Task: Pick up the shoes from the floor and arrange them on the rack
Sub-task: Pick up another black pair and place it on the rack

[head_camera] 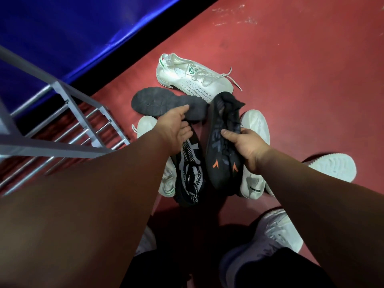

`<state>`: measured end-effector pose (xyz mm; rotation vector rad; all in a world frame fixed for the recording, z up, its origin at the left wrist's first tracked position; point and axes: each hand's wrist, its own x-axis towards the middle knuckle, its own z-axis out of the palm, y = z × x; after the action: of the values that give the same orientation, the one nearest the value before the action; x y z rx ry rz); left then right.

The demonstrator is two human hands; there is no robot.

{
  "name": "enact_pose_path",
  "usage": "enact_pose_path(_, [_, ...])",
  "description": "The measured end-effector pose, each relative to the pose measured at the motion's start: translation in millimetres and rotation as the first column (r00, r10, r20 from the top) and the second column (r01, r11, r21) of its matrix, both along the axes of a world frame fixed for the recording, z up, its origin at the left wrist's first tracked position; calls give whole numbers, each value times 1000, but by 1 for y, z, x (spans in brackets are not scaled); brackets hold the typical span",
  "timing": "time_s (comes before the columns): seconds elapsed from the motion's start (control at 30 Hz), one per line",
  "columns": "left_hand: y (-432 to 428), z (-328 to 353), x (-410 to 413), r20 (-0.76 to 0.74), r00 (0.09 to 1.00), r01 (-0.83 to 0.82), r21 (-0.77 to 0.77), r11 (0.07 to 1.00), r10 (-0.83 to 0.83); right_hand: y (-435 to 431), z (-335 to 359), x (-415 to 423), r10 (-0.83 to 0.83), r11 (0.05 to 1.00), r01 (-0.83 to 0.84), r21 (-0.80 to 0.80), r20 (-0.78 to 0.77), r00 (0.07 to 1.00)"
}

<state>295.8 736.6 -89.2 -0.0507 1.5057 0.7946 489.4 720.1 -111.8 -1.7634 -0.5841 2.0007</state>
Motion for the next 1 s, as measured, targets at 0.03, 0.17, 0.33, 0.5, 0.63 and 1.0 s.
enact_pose_path(0.03, [4, -2, -4, -3, 999, -40, -15, 999, 40, 3, -3, 3, -9, 1000, 8, 17, 58, 998])
enact_pose_path(0.17, [12, -11, -10, 60, 986, -152, -42, 987, 155, 9, -18, 14, 147, 986, -164, 27, 312, 939])
enact_pose_path(0.33, [10, -20, -13, 166, 925, -341, -32, 939, 342, 9, -17, 15, 177, 981, -193, 10, 346, 921])
enact_pose_path(0.5, [12, -28, -8, 169, 877, -454, -18, 891, 450, 10, -16, 15, 169, 984, -177, -5, 327, 930])
enact_pose_path(0.63, [30, -17, -7, 75, 925, -372, -1, 928, 371, 9, -17, 15, 158, 987, -162, -14, 314, 936])
enact_pose_path(1.0, [5, -21, 3, -712, 655, 402, 45, 915, -252, 10, -8, 18, 61, 998, -64, 3, 267, 962])
